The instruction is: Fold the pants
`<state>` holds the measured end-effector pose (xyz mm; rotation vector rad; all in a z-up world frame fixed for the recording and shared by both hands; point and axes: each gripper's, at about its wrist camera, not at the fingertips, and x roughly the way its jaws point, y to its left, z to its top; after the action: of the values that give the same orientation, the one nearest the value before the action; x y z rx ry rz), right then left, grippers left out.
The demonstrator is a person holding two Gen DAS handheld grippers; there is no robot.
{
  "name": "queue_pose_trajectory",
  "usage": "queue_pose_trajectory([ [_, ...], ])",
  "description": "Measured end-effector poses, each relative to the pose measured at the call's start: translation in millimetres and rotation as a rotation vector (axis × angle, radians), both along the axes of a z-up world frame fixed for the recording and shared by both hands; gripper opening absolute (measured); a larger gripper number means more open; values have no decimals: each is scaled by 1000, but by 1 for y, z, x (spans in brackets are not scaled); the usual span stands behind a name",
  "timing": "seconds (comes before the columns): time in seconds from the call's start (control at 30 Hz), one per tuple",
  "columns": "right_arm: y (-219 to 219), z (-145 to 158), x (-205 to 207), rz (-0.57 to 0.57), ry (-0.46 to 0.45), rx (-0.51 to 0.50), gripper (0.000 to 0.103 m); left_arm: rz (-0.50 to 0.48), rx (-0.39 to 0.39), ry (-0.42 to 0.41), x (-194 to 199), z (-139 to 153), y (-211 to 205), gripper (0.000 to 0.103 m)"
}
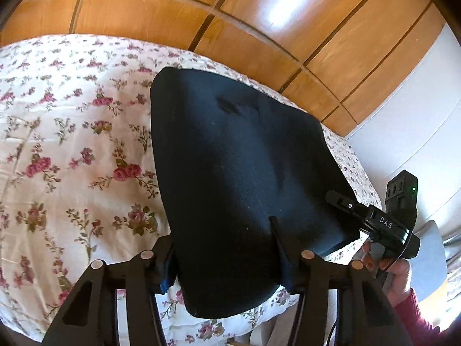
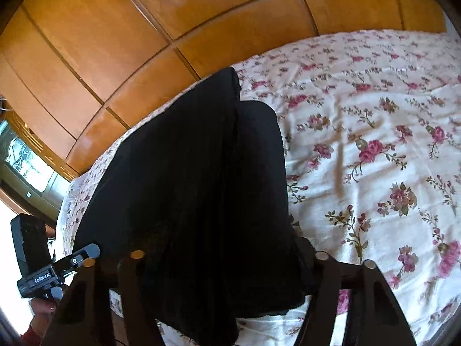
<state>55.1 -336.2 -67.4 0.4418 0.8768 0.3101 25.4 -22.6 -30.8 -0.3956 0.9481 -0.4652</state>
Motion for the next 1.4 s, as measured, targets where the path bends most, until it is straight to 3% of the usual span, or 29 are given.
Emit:
queue_pose_trajectory([
  [0.3, 35, 2, -12, 75, -10, 142, 57, 66, 78, -64, -24, 23, 43, 53],
  [0.4, 57, -3, -10, 101, -9, 119, 59, 58, 117, -38, -26, 12, 51, 54],
  [0.5, 64, -3, -5, 114, -5, 65, 63, 59, 99, -7, -24, 3, 54, 57],
  [0.67, 55, -1, 13, 131, 45, 76, 70, 48, 26, 35, -4, 0, 61, 68],
  [0.83, 41, 6, 24, 147, 65, 82, 74, 38, -79, 114, 14, -5, 79, 70],
  [1.07, 45, 1, 39, 156, 124, 102, 76, 12, -28, 118, 30, -8, 69, 72],
  [1.23, 56, 9, 30, 163, 76, 39, 56, 15, 68, 38, 19, 12, 56, 55],
  [1.4, 60, 28, 24, 154, 6, 2, 49, 31, 127, -51, 16, 37, 46, 51],
])
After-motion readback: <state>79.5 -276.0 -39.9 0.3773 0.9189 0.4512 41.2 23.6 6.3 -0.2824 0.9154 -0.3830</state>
